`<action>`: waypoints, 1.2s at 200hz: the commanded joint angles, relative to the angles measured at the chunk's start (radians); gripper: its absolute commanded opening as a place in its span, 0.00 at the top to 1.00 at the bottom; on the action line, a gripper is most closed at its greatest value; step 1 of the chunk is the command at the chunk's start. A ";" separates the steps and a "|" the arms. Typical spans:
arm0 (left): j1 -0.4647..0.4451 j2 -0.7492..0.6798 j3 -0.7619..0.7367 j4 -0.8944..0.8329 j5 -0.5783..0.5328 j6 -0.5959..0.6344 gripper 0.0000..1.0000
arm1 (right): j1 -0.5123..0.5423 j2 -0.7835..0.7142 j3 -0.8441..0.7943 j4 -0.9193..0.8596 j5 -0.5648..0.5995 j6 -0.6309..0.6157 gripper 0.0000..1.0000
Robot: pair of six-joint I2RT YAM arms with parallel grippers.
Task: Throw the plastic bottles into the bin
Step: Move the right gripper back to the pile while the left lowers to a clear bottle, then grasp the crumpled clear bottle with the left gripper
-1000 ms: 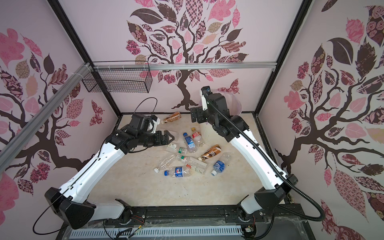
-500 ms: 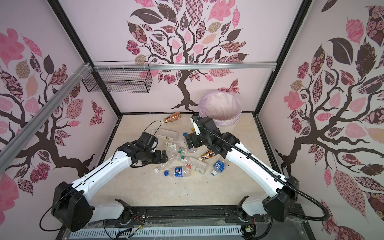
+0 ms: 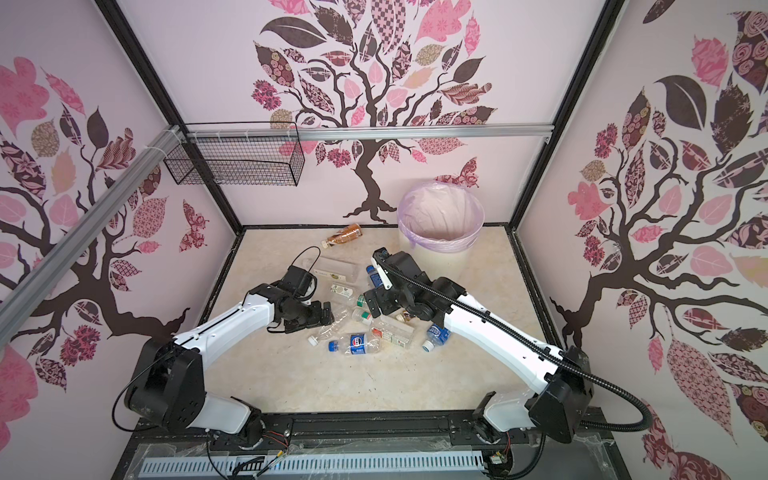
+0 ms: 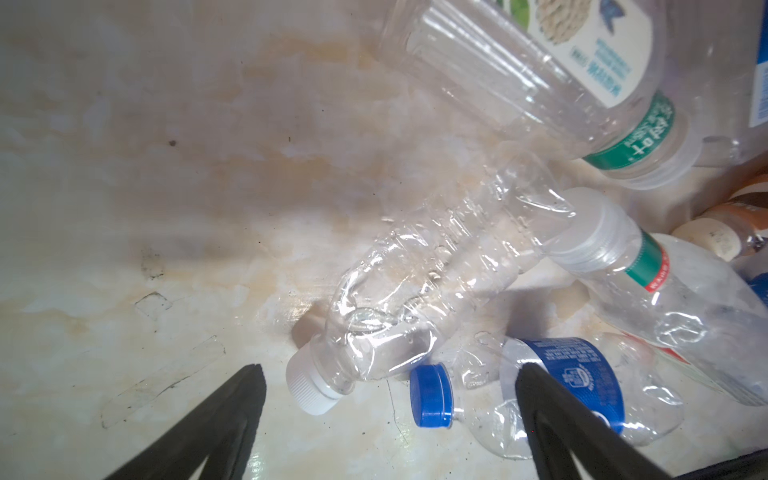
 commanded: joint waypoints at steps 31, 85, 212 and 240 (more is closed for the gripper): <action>-0.028 0.067 0.010 0.019 -0.017 -0.016 0.02 | 0.007 -0.019 -0.021 0.055 -0.015 0.020 0.01; -0.043 0.139 0.042 0.023 -0.022 -0.022 0.04 | 0.007 -0.042 -0.055 0.085 -0.075 0.013 0.00; -0.057 0.198 0.003 0.080 0.002 -0.044 0.32 | 0.007 -0.054 -0.125 0.188 -0.132 0.066 0.01; -0.062 0.201 0.006 0.082 -0.005 -0.042 0.36 | 0.008 -0.054 -0.132 0.201 -0.137 0.078 0.01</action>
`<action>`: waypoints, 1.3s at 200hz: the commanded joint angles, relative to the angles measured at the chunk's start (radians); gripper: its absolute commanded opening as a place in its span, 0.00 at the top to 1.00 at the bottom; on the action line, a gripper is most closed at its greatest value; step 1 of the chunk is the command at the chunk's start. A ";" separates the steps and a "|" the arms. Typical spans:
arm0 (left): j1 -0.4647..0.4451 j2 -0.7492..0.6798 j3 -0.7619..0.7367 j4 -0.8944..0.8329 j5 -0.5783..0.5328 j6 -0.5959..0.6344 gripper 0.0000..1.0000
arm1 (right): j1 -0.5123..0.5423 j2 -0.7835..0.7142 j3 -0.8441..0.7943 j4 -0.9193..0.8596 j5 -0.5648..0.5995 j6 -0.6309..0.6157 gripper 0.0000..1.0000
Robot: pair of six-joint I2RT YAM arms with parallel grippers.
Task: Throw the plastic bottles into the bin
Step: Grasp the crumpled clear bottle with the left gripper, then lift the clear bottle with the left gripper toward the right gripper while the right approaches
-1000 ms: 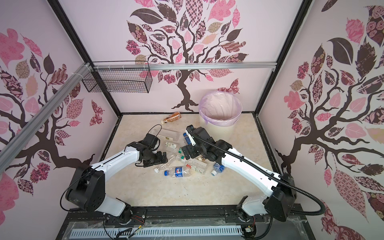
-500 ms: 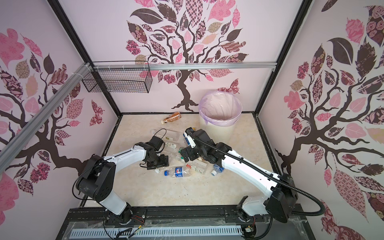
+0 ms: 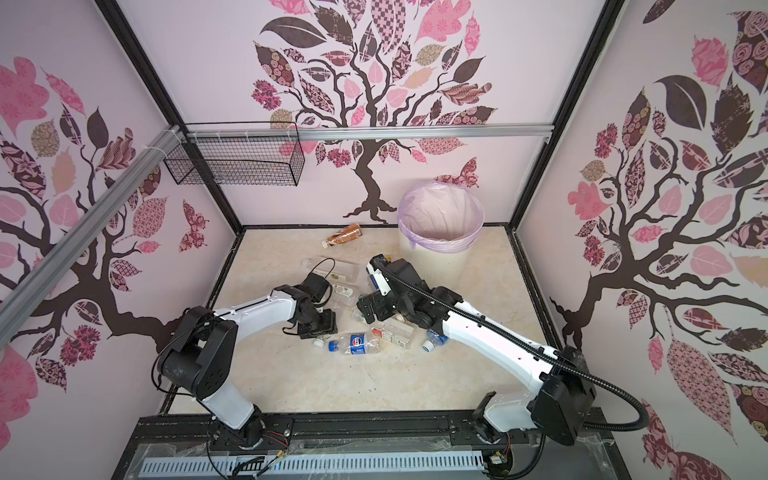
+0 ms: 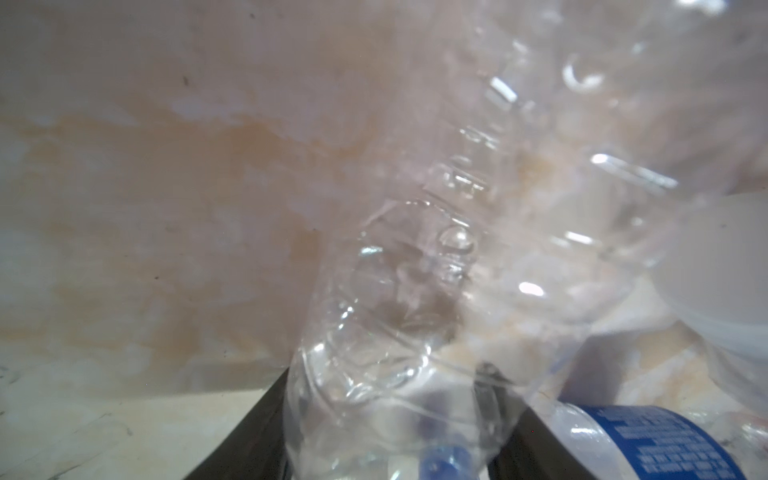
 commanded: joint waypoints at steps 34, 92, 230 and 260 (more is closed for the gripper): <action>-0.010 -0.012 -0.006 0.017 -0.013 0.000 0.43 | 0.005 -0.043 -0.021 0.031 -0.002 0.030 0.01; -0.016 -0.070 -0.025 0.003 -0.018 0.000 0.47 | 0.004 -0.042 -0.035 0.062 0.005 0.079 0.00; -0.025 -0.348 0.114 0.039 0.014 0.033 0.47 | -0.095 0.000 0.117 0.114 -0.060 0.224 0.01; -0.053 -0.373 0.152 0.103 0.062 0.017 0.48 | -0.104 0.025 0.191 0.131 -0.085 0.242 0.03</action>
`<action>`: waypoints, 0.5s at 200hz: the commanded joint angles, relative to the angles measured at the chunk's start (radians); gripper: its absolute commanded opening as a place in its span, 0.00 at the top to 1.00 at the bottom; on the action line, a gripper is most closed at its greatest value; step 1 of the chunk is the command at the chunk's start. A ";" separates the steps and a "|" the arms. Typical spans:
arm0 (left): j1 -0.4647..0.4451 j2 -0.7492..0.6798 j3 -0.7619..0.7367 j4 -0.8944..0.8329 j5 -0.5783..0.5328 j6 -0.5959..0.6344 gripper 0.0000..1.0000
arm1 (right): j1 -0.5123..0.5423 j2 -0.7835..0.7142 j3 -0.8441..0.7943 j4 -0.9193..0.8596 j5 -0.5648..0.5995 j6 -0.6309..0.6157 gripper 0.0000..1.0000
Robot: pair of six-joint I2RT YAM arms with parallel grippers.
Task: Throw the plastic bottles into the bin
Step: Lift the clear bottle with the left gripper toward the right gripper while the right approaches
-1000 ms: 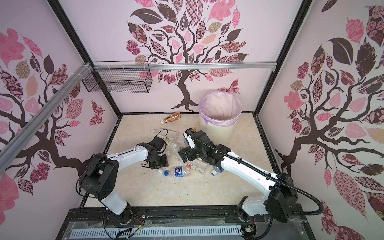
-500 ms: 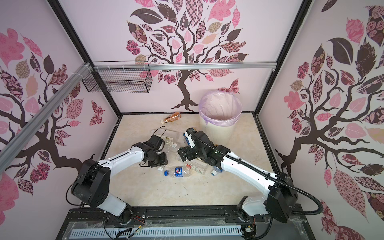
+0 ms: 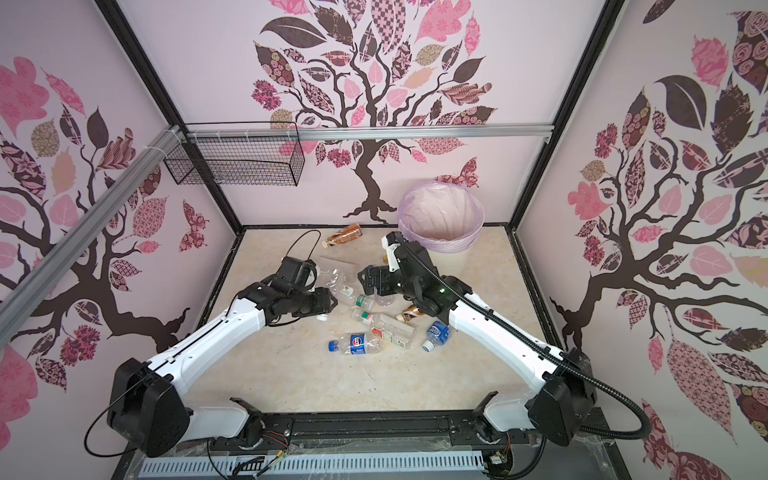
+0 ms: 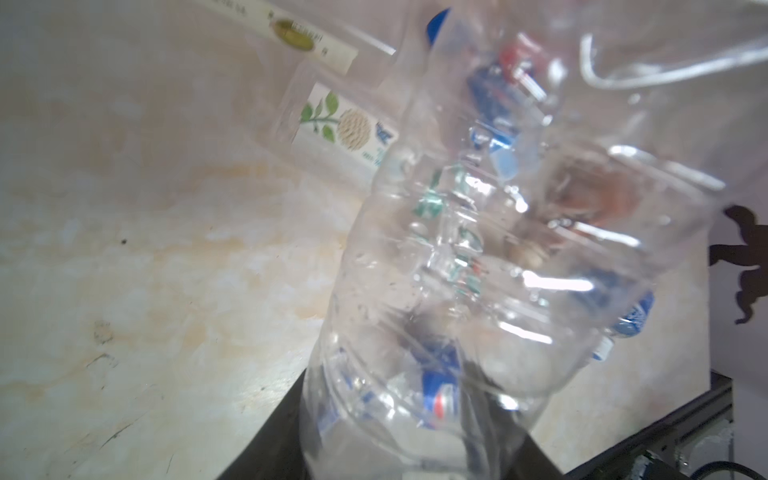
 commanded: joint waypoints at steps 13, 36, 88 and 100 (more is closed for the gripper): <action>-0.038 -0.038 0.059 0.104 0.057 -0.013 0.48 | 0.000 0.040 0.100 0.037 -0.048 0.045 0.05; -0.059 -0.063 0.059 0.144 0.060 -0.025 0.48 | 0.001 0.076 0.133 0.045 -0.051 0.058 0.07; -0.068 -0.138 0.038 0.195 0.092 -0.004 0.48 | -0.001 0.138 0.179 0.076 -0.095 0.084 0.12; -0.068 -0.144 0.040 0.193 0.093 -0.005 0.48 | 0.000 0.150 0.181 0.094 -0.115 0.095 0.13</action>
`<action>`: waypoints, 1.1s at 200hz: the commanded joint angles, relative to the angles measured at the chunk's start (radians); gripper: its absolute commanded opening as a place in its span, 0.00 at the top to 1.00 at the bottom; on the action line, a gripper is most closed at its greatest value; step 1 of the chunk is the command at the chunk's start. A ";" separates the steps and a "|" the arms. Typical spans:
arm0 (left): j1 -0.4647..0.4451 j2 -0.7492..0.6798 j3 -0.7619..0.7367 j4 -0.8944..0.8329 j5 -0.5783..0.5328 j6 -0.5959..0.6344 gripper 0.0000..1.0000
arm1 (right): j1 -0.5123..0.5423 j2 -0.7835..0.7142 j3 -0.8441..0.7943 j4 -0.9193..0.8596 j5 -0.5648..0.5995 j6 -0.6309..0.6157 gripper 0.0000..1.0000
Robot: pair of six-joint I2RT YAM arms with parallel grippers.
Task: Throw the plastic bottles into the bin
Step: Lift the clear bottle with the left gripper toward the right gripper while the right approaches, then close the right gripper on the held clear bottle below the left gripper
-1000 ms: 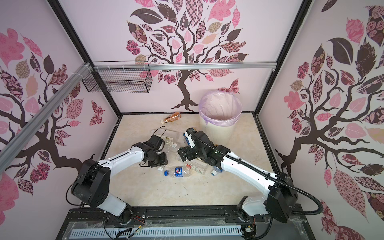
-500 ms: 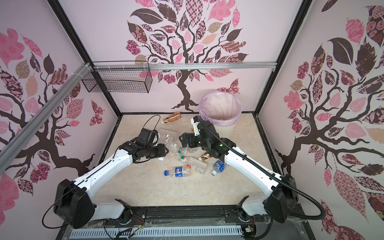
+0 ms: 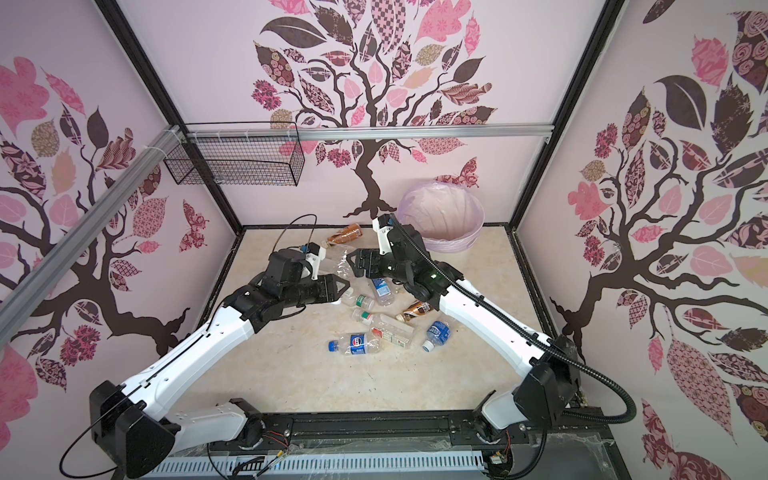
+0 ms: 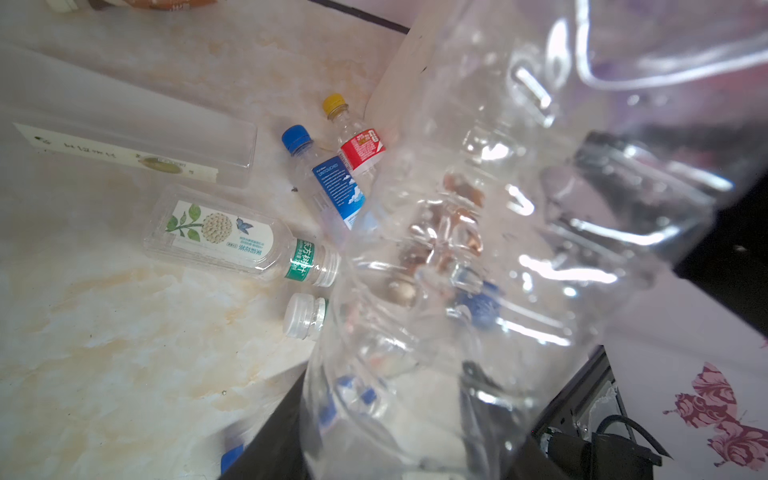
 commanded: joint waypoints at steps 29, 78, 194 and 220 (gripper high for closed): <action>-0.007 -0.029 0.010 0.041 0.029 0.013 0.48 | 0.001 0.060 0.063 0.063 -0.083 0.049 0.14; -0.016 -0.029 0.011 0.050 0.031 0.007 0.48 | 0.003 0.086 0.066 0.090 -0.107 0.065 0.17; -0.059 -0.019 0.029 0.058 0.002 0.000 0.45 | 0.004 0.095 0.050 0.136 -0.109 0.080 0.39; -0.058 -0.026 0.020 0.060 -0.007 -0.006 0.40 | 0.001 0.092 0.041 0.137 -0.104 0.078 0.45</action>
